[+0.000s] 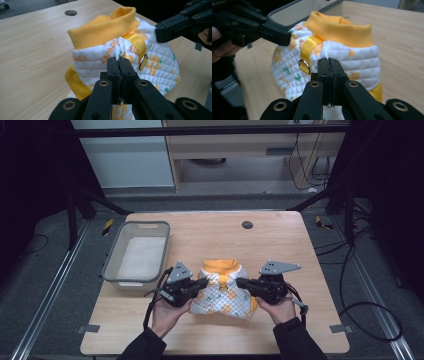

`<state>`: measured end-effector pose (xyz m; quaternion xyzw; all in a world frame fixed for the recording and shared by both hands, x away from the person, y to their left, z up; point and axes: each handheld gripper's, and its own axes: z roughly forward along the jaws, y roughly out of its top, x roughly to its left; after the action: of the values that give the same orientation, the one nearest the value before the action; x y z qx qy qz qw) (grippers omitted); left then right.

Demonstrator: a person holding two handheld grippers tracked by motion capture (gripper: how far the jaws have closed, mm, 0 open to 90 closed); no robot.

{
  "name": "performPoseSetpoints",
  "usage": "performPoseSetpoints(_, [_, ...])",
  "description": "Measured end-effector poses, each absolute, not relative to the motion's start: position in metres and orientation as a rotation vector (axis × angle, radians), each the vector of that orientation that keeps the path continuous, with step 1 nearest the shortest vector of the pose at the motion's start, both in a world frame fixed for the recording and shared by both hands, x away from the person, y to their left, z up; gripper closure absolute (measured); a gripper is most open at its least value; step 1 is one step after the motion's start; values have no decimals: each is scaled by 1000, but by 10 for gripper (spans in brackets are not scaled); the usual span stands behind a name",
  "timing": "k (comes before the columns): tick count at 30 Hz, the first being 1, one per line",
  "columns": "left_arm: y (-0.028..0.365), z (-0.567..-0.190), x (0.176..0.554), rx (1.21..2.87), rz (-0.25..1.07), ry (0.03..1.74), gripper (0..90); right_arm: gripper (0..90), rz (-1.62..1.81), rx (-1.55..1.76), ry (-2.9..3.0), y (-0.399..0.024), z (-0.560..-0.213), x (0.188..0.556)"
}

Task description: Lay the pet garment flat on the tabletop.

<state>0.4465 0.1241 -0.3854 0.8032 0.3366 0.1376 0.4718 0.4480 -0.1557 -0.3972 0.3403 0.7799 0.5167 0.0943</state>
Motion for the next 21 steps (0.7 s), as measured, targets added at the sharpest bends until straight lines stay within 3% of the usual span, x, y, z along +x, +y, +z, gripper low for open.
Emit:
performPoseSetpoints(7, [106, -389, 493, 1935, 453, 929, 859, 851, 1461, 1137, 2113, -150, -405, 494])
performPoseSetpoints(8, [104, -394, 503, 1899, 483, 965, 798, 829, 1426, 1160, 2083, -148, -410, 501])
performPoseSetpoints(10, [103, -399, 514, 1876, 515, 998, 573, 740, 1335, 1197, 2035, -146, -420, 515])
performPoseSetpoints(13, [112, -405, 518, 1877, 498, 1010, 421, 690, 1289, 1223, 2020, -152, -428, 519])
performPoseSetpoints(21, [144, -415, 492, 1959, 515, 962, 354, 590, 1285, 1152, 2076, -182, -426, 490])
